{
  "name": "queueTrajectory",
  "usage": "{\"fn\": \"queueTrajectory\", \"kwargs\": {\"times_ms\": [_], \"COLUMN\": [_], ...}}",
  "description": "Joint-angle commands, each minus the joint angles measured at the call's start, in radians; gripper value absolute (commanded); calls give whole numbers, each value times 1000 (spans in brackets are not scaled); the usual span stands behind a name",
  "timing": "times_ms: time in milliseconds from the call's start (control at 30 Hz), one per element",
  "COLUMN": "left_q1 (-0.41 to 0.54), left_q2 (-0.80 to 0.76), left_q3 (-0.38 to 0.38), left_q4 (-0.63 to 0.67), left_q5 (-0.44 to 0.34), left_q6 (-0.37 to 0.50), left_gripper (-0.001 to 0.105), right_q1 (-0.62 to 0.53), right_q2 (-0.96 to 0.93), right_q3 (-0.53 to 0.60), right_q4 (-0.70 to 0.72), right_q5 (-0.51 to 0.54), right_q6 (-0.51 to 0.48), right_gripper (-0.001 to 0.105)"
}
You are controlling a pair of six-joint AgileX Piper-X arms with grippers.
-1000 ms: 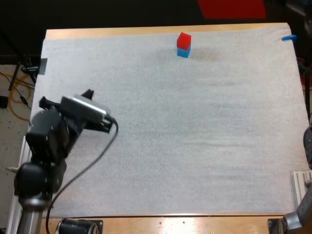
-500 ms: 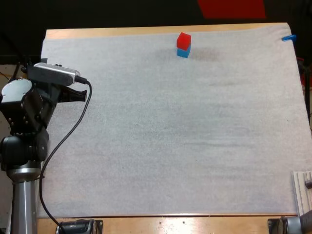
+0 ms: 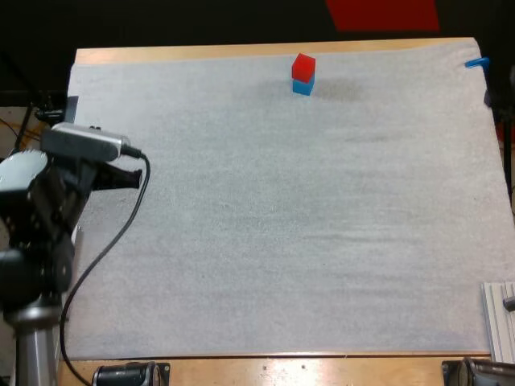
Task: Stack red cube on blue cube
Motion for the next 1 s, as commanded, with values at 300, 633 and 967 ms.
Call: {"fn": "queueTrajectory", "kwargs": {"times_ms": [300,633,967], "left_q1": [-57,-83,-83], "left_q2": [-382,-715,-906], "left_q3": [154,251,251], "left_q4": [32,236,419], "left_q5": [56,56,101], "left_q6": [-31,-31,-31], "left_gripper": [0,0,0], "right_q1": [-4,-4,-4], "right_q2": [-360,-648,-950], "right_q3": [281,514,667], "right_q4": [-36,12,102], "right_q5": [-9,-9,-9], "right_q6": [7,21,61], "right_gripper": [23,23,23]}}
